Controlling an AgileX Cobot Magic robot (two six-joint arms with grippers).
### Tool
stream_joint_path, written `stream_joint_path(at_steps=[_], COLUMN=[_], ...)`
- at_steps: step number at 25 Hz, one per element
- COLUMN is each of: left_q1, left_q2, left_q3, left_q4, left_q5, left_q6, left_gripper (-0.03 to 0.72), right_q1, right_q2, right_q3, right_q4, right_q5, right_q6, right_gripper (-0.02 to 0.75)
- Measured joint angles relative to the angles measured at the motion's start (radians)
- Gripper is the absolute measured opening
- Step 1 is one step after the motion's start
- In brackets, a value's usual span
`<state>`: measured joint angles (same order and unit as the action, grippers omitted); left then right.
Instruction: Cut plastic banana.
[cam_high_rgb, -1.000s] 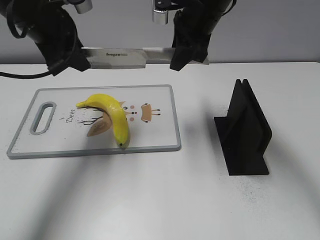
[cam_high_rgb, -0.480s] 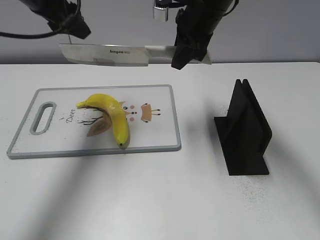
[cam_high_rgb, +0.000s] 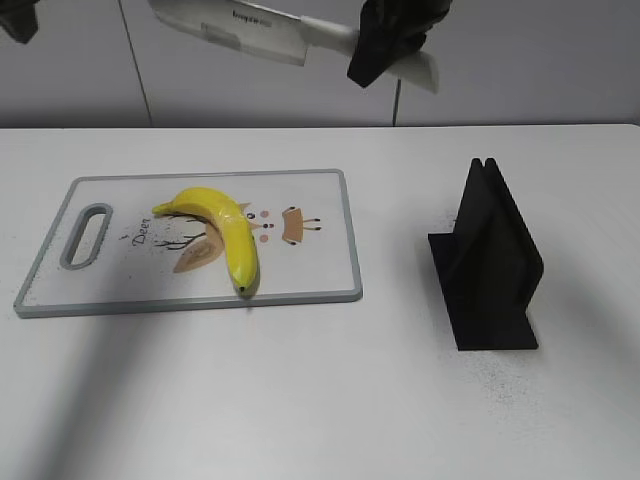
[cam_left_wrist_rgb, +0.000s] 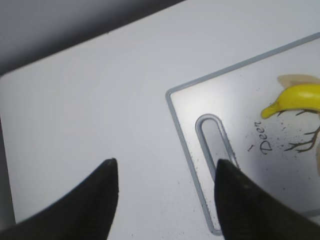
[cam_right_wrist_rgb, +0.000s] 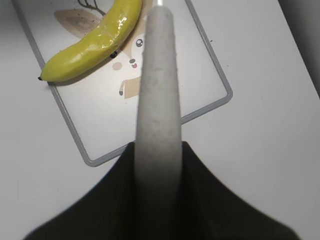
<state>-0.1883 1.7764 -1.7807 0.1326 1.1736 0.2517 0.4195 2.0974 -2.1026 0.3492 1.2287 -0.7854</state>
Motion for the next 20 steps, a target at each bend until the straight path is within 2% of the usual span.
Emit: stream_joint_path(at_steps=[5, 8, 10, 14, 20], left_q1=[0.111, 0.155, 0.165, 0.168, 0.168], left_q2=[-0.003, -0.033, -0.072, -0.189, -0.410], left_q3=[0.000, 0.005, 0.033, 0.178, 0.525], left_q4=[-0.088, -0.169, -0.181, -0.179, -0.144], left_q5=[0.042, 0.045, 0.043, 0.042, 0.044], left_q6=[-0.071, -0.089, -0.093, -0.094, -0.097], left_gripper=[0.589, 0.589, 0.589, 0.589, 0.589], right_q1=[0.000, 0.000, -0.001, -0.001, -0.001], right_q2=[-0.045, -0.052, -0.069, -0.167, -0.332], right_q3=[0.000, 0.005, 0.028, 0.138, 0.391], right_q4=[-0.079, -0.136, -0.154, -0.155, -0.155], right_q5=[0.001, 0.001, 0.001, 0.001, -0.001], right_q6=[0.306, 0.529, 0.620, 0.712, 0.731], right_gripper=[0.187, 0.187, 0.187, 0.187, 0.187])
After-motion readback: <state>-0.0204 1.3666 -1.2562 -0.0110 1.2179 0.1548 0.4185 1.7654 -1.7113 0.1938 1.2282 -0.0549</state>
